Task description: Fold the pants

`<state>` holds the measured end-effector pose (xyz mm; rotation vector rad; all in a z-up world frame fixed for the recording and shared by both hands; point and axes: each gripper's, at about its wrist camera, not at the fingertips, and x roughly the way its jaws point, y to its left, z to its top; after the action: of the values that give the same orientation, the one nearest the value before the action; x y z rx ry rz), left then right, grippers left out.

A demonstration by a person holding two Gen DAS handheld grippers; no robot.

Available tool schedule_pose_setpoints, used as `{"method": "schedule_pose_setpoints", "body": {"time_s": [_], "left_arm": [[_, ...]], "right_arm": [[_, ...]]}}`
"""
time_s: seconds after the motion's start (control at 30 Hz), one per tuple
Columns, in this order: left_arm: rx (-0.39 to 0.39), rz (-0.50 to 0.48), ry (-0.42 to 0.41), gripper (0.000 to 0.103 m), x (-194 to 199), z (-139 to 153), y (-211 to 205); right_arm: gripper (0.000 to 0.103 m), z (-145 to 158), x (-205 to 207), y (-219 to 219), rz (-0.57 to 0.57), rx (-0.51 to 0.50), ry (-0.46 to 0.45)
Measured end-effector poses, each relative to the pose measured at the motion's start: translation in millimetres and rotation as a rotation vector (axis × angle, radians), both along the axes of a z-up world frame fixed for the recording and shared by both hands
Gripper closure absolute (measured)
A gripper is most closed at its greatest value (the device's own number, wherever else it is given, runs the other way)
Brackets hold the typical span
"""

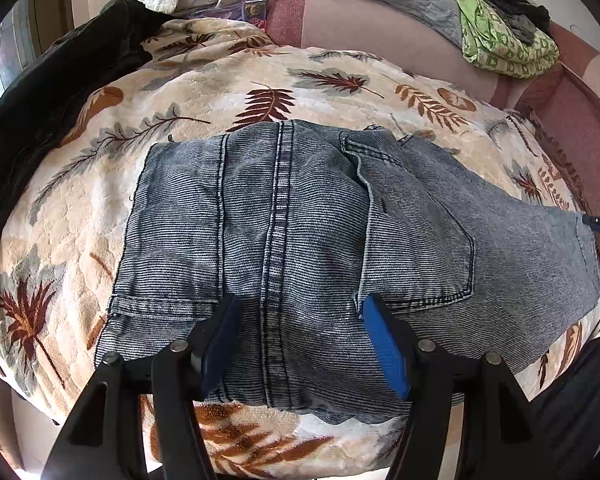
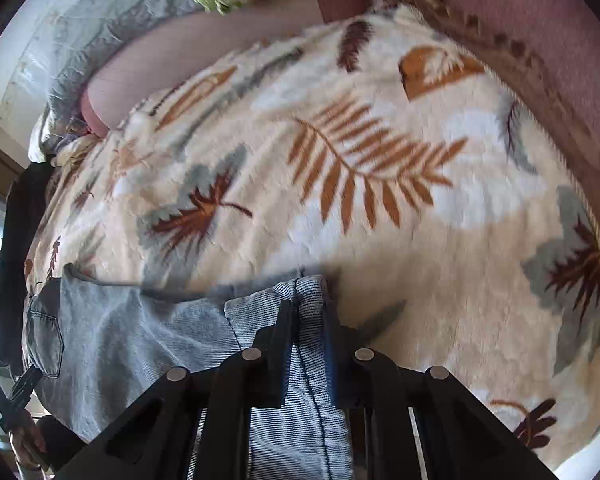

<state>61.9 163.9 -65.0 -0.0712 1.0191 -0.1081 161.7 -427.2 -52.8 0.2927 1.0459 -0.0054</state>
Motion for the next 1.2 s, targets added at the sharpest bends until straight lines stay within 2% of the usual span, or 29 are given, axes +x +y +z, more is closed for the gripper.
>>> {"method": "schedule_pose_setpoints", "body": {"time_s": [0.07, 0.1, 0.17, 0.2, 0.27, 0.33, 0.43, 0.5, 0.6, 0.7, 0.73, 0.8, 0.87, 0.93, 0.97, 1.1, 1.2], "left_arm": [[0.032, -0.005, -0.011, 0.034, 0, -1, -5], [0.043, -0.004, -0.013, 0.034, 1, -1, -6], [0.038, 0.004, -0.012, 0.033, 2, -1, -7], [0.028, 0.01, -0.01, 0.034, 3, -1, -6], [0.015, 0.016, -0.012, 0.034, 3, -1, -4], [0.011, 0.018, -0.016, 0.033, 3, -1, -3], [-0.002, 0.028, -0.022, 0.033, 2, 0, -2], [-0.012, 0.034, -0.025, 0.033, 2, 0, -1], [-0.038, 0.043, -0.025, 0.033, 2, 1, 2], [-0.066, 0.05, -0.026, 0.033, 1, 2, 5], [-0.074, 0.052, -0.026, 0.033, 1, 2, 6], [-0.089, 0.054, -0.027, 0.033, 0, 3, 8], [-0.101, 0.059, -0.03, 0.033, -1, 3, 10], [-0.106, 0.063, -0.031, 0.033, -1, 3, 11], [-0.104, 0.064, -0.031, 0.033, -2, 3, 10], [-0.079, 0.063, -0.028, 0.033, -1, 2, 6], [-0.063, 0.056, -0.021, 0.032, 1, 1, 3]], "right_arm": [[0.089, 3, 0, -2, -0.031, -0.009, -0.063], [0.087, -6, 3, -2, -0.045, -0.035, -0.039], [0.065, -40, 12, -7, -0.042, -0.017, 0.141], [0.058, -42, 7, -12, -0.065, 0.015, 0.132], [0.051, -27, -17, -23, -0.128, 0.067, 0.057], [0.041, -11, -52, -38, -0.223, 0.179, -0.021], [0.038, -1, -110, -55, -0.363, 0.428, -0.067], [0.038, -12, -142, -56, -0.425, 0.592, -0.046], [0.038, -40, -165, -44, -0.478, 0.686, 0.032], [0.041, -62, -169, -36, -0.521, 0.683, 0.06], [0.048, -68, -169, -34, -0.538, 0.686, 0.068], [0.055, -73, -168, -31, -0.565, 0.682, 0.054], [0.064, -69, -168, -31, -0.554, 0.638, 0.024], [0.08, -67, -164, -30, -0.553, 0.604, 0.016], [0.083, -65, -163, -30, -0.547, 0.585, 0.007], [0.088, -43, -166, -25, -0.48, 0.471, -0.06], [0.089, 0, -171, -16, -0.414, 0.324, -0.186]]}}
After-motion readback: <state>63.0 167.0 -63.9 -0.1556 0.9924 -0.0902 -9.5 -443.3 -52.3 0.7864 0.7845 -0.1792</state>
